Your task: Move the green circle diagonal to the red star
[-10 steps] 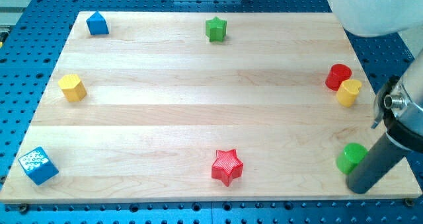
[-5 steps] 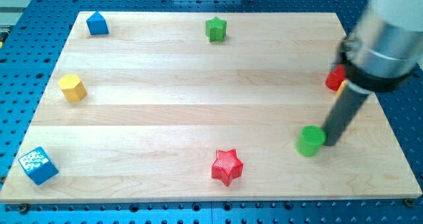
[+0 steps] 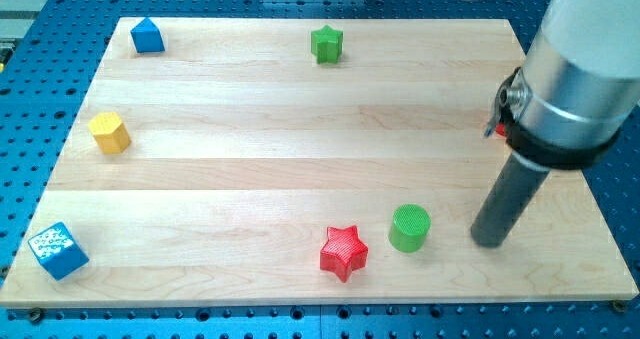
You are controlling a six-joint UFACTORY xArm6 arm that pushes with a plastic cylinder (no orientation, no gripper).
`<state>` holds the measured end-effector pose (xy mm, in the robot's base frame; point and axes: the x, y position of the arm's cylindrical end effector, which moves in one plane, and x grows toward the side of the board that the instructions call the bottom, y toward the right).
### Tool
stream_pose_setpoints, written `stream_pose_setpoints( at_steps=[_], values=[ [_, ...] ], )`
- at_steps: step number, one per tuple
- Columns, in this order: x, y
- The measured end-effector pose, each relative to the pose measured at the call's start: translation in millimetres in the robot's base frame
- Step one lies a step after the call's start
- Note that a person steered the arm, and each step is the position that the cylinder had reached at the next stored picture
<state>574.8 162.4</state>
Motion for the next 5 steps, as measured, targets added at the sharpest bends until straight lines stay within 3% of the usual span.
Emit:
stream_pose_setpoints(
  at_steps=[2,4,5],
  values=[
    [-13.5,-65.6],
    [-27.1,-61.3],
    [-63.9,-74.3]
  ],
)
